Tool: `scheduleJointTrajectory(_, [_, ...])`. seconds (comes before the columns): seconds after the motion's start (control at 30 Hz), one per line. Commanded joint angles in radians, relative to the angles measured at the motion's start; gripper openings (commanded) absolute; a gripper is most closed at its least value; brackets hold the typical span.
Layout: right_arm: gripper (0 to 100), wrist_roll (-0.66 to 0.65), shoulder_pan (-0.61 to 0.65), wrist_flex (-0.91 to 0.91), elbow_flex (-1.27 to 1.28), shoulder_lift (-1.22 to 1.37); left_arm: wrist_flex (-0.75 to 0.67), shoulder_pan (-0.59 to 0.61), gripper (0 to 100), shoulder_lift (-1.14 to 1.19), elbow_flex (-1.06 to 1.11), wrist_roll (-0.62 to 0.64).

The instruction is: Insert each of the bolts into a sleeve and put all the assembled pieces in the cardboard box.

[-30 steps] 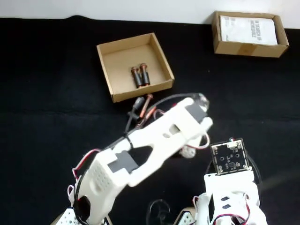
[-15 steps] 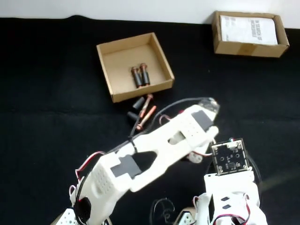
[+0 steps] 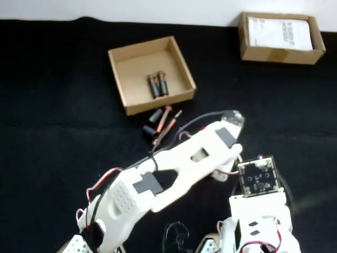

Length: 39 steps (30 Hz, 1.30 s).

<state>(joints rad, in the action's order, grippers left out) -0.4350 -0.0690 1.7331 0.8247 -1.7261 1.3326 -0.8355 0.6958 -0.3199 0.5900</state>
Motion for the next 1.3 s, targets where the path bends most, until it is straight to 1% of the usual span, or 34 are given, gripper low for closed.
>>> scheduleJointTrajectory(0.0, [0.6,-0.008,-0.012,-0.016,-0.001,0.001,-0.046,0.044,1,0.008,-0.030,-0.003])
scheduleJointTrajectory(0.1, [0.6,-0.008,-0.012,-0.016,-0.001,0.001,-0.041,0.102,1,0.016,-0.079,-0.015])
scheduleJointTrajectory(0.23, [0.6,-0.008,-0.012,-0.016,-0.001,0.001,-0.041,0.183,1,0.016,-0.097,-0.094])
scheduleJointTrajectory(0.4, [0.6,-0.008,-0.012,-0.016,-0.001,0.002,-0.048,0.286,1,0.024,-0.090,-0.100])
scheduleJointTrajectory(0.53, [0.6,-0.008,-0.010,-0.018,-0.001,0.002,-0.046,0.346,1,0.073,-0.125,-0.100])
scheduleJointTrajectory(0.63, [0.6,-0.008,-0.010,-0.022,0.001,0.002,-0.038,0.360,1,0.085,-0.162,-0.098])
scheduleJointTrajectory(0.83, [0.6,-0.008,-0.010,-0.033,0.016,0.002,0.101,0.326,1,0.021,-0.305,-0.087])
scheduleJointTrajectory(0.9, [0.6,-0.008,-0.010,-0.033,0.016,0.002,0.143,0.320,1,0.002,-0.357,-0.037])
scheduleJointTrajectory(0.97, [0.6,-0.008,-0.010,-0.033,0.016,0.002,0.166,0.325,1,-0.004,-0.394,0.043])
scheduleJointTrajectory(1.03, [0.6,-0.008,-0.010,-0.033,0.016,0.002,0.172,0.344,1,-0.004,-0.410,0.175])
scheduleJointTrajectory(1.13, [0.6,-0.008,-0.010,-0.033,0.016,0.002,0.175,0.390,1,-0.001,-0.407,0.434])
scheduleJointTrajectory(1.2, [0.6,-0.008,-0.010,-0.033,0.016,0.002,0.172,0.381,1,-0.001,-0.392,0.575])
scheduleJointTrajectory(1.27, [0.6,-0.008,-0.010,-0.031,0.016,0.002,0.173,0.377,1,-0.001,-0.377,0.689])
